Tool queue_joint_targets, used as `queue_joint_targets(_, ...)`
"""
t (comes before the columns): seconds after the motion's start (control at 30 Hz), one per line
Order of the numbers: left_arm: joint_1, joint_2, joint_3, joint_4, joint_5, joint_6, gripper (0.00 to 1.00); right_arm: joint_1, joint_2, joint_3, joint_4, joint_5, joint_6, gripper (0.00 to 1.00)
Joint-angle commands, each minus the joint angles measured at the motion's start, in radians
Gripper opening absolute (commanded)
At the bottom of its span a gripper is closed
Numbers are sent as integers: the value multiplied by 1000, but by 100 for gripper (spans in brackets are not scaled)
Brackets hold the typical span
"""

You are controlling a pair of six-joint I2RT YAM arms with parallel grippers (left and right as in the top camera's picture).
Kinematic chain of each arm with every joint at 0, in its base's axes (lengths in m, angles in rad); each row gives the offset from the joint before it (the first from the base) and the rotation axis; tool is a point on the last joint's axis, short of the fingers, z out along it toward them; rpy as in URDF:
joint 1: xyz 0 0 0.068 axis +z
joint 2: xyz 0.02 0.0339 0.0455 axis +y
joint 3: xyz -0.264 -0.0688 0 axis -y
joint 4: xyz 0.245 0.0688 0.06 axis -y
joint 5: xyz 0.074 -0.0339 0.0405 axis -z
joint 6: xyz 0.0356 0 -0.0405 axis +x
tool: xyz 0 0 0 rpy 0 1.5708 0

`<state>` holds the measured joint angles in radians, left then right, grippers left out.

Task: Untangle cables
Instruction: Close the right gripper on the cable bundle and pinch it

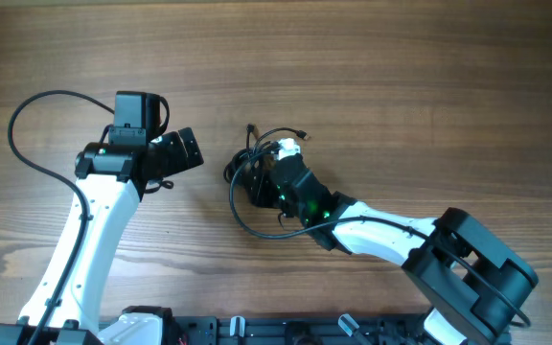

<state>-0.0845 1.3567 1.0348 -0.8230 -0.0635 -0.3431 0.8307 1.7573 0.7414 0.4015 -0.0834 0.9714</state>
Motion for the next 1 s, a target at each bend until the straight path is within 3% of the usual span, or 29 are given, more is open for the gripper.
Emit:
queue_joint_targets(0.0, 4, 1, 18, -4, -16, -6, 100, 8, 21, 10, 2, 32, -3, 18)
queue_joint_targets(0.37, 4, 1, 17, -8, -16, -5, 100, 8, 22, 10, 4, 90, -85, 20)
queue_joint_targets(0.47, 4, 1, 17, -8, -16, -6, 100, 8, 39, 10, 15, 91, -85, 30)
queue_joint_targets(0.77, 4, 1, 17, -7, -16, -5, 100, 9, 93, 10, 90, 13, -80, 31)
queue_joint_targets(0.97, 4, 1, 17, -5, -16, -5, 100, 9, 93, 10, 212, -99, -78, 41)
